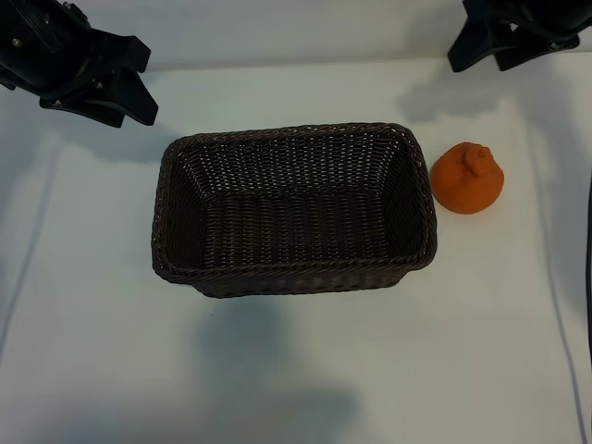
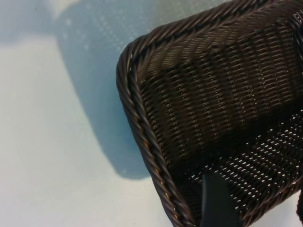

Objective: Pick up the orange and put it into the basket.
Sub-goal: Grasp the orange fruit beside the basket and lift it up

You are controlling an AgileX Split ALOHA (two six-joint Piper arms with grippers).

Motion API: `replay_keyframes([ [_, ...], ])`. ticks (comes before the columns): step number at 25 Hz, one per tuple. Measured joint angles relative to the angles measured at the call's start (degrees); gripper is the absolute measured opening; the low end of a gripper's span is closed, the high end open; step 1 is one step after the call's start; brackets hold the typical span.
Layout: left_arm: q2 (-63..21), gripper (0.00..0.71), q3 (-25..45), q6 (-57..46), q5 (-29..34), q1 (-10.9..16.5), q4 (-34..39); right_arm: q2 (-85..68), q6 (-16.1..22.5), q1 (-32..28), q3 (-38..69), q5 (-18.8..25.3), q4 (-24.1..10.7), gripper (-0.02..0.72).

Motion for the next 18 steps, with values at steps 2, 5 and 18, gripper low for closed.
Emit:
replay_keyframes([
  [2, 0.0, 0.444, 0.0, 0.0, 0.0, 0.0, 0.0, 0.0, 0.5, 0.0, 0.0, -0.1, -2.9, 0.593],
  [5, 0.0, 0.444, 0.0, 0.0, 0.0, 0.0, 0.1, 0.0, 1.6, 0.0, 0.0, -0.3, -6.3, 0.593],
  [18, 0.0, 0.444, 0.0, -0.1, 0.0, 0.0, 0.1, 8.1, 3.1, 0.0, 0.0, -0.9, -8.4, 0.593],
])
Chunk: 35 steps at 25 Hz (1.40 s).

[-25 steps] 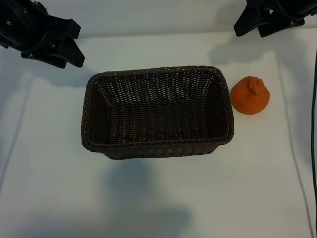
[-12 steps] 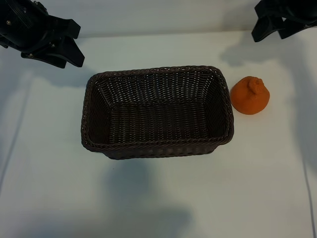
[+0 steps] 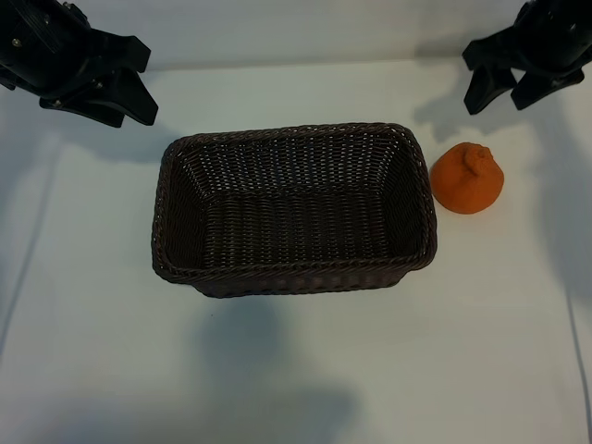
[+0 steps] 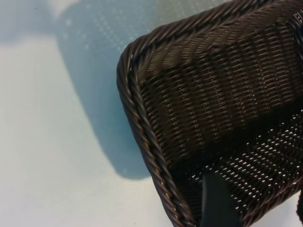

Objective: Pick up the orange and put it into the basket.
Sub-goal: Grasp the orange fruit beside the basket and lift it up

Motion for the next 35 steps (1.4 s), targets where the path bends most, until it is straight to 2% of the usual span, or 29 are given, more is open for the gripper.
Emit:
replay_keyframes([
  [7, 0.0, 0.444, 0.0, 0.1, 0.0, 0.0, 0.0, 1.5, 0.0, 0.0, 0.0, -2.8, -2.9, 0.593],
  [15, 0.0, 0.444, 0.0, 0.2, 0.0, 0.0, 0.1, 1.5, 0.0, 0.0, 0.0, -2.9, -4.9, 0.593],
  [35, 0.0, 0.444, 0.0, 0.2, 0.0, 0.0, 0.2, 5.6, -0.2, 0.0, 0.0, -0.1, -2.4, 0.593],
])
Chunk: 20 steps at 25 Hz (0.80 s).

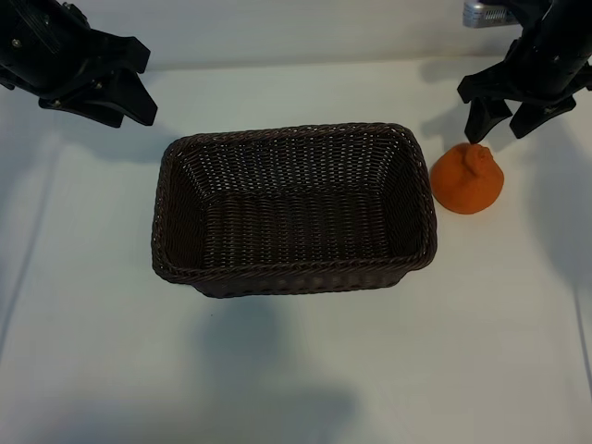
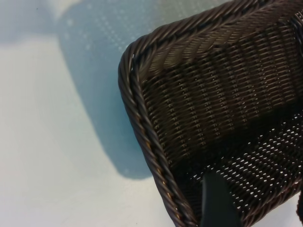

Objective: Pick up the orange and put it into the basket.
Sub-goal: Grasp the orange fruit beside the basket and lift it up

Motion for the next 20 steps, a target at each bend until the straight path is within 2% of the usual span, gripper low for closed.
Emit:
replay_keyframes([
  [9, 0.0, 0.444, 0.0, 0.3, 0.0, 0.0, 0.0, 2.8, 0.0, 0.0, 2.2, -0.3, 0.6, 0.593],
  [16, 0.0, 0.444, 0.0, 0.3, 0.0, 0.0, 0.0, 4.6, -2.1, 0.0, 2.2, -1.4, 5.1, 0.593],
  [20, 0.0, 0.444, 0.0, 0.3, 0.0, 0.0, 0.0, 4.6, -2.5, 0.0, 2.2, -2.7, 5.4, 0.581],
])
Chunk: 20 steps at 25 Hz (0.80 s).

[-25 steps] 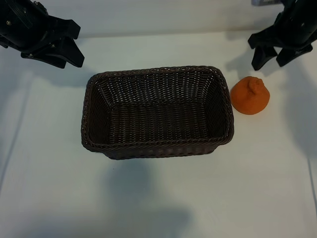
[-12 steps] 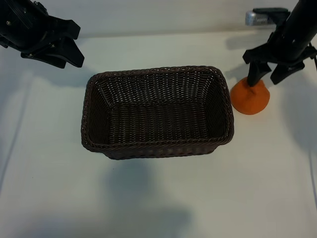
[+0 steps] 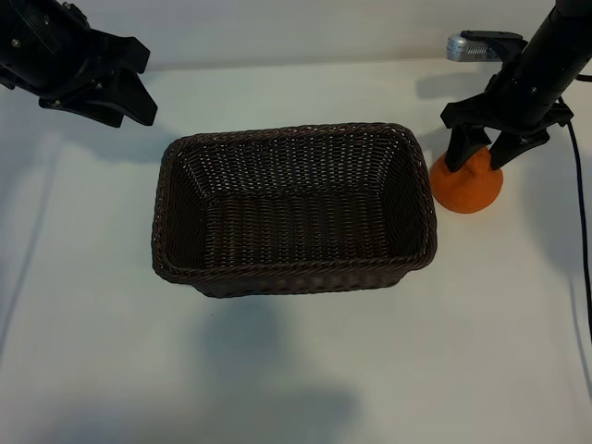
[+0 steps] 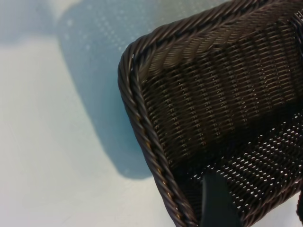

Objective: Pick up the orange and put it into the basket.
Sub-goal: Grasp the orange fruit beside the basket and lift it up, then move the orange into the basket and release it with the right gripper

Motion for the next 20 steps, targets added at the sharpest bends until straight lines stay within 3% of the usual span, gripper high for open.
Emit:
replay_keyframes([
  [2, 0.0, 0.444, 0.0, 0.0, 0.0, 0.0, 0.0, 0.0, 0.1, 0.0, 0.0, 0.0, 0.0, 0.545],
  [4, 0.0, 0.444, 0.0, 0.0, 0.0, 0.0, 0.0, 0.0, 0.5, 0.0, 0.1, -0.3, -0.2, 0.463],
  [8, 0.0, 0.444, 0.0, 0.0, 0.0, 0.0, 0.0, 0.0, 1.3, 0.0, 0.0, -0.9, -1.3, 0.150],
  [9, 0.0, 0.444, 0.0, 0.0, 0.0, 0.0, 0.0, 0.0, 1.4, 0.0, 0.0, -1.0, -1.4, 0.110],
  [20, 0.0, 0.444, 0.0, -0.2, 0.0, 0.0, 0.0, -0.4, 1.4, 0.0, 0.0, 0.1, -1.6, 0.107],
])
